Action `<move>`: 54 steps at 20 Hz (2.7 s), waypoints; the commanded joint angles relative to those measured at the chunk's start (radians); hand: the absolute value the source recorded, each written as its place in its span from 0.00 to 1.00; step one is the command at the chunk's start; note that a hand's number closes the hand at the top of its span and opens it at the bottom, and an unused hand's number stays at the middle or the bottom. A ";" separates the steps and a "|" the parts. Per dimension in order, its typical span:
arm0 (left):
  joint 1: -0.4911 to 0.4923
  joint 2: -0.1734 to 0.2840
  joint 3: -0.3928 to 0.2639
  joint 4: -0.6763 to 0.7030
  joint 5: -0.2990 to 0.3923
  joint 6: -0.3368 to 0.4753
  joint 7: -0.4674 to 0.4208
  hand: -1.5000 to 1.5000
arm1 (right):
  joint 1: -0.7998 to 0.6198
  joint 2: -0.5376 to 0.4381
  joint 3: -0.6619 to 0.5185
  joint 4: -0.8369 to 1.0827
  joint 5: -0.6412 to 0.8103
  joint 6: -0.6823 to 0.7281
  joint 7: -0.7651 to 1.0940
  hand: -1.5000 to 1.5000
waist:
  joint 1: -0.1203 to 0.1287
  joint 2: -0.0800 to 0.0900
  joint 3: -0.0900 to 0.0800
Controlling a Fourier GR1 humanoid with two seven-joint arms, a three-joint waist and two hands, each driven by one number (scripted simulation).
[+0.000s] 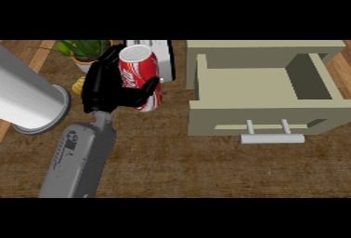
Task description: Pick up the can, place it into the drawer and close the drawer
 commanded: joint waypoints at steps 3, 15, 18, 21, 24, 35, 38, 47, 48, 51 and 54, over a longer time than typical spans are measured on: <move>-0.126 -0.008 -0.067 0.007 -0.042 0.123 0.072 1.00 | -0.104 -0.038 0.025 0.036 0.036 -0.067 0.063 0.00 | 0.003 0.002 0.000; -0.445 -0.008 -0.086 0.270 0.023 0.247 0.067 1.00 | -0.037 0.007 0.024 -0.011 0.015 -0.025 0.053 0.00 | -0.010 0.002 0.000; -0.498 -0.008 -0.090 0.322 0.032 0.264 0.060 1.00 | -0.002 0.007 -0.014 -0.012 -0.025 0.002 0.026 0.00 | -0.014 0.001 0.000; -0.596 -0.008 -0.101 0.451 0.082 0.281 0.003 1.00 | -0.072 0.007 0.062 0.009 0.044 -0.039 0.023 0.00 | -0.016 0.005 0.000; -0.665 -0.008 -0.113 0.554 0.157 0.284 -0.038 1.00 | -0.102 -0.042 0.044 -0.008 0.018 -0.076 0.053 0.00 | -0.030 0.010 0.000; -0.777 -0.008 -0.251 0.747 0.348 0.352 -0.171 1.00 | -0.001 0.007 0.051 -0.077 -0.005 -0.034 0.045 0.00 | -0.054 0.010 0.000; -0.847 -0.008 -0.297 0.761 0.408 0.412 -0.115 1.00 | -0.062 -0.030 0.020 -0.025 -0.013 -0.051 0.061 0.00 | -0.051 0.010 0.001; -0.850 -0.008 -0.408 0.866 0.533 0.410 -0.209 1.00 | -0.125 -0.039 0.064 -0.009 0.024 -0.086 0.084 0.00 | -0.053 0.015 0.001; -0.890 -0.008 -0.436 0.875 0.557 0.443 -0.177 1.00 | -0.090 -0.008 0.077 -0.061 0.018 -0.077 0.089 0.00 | -0.074 0.016 0.001; -0.818 -0.008 -0.499 0.866 0.586 0.440 -0.218 1.00 | -0.124 -0.043 0.061 0.025 0.026 -0.057 0.068 0.00 | -0.064 0.015 0.002; -0.874 -0.008 -0.507 0.948 0.585 0.423 -0.225 1.00 | -0.121 -0.034 0.076 -0.034 0.009 -0.081 0.106 0.00 | -0.076 0.020 0.001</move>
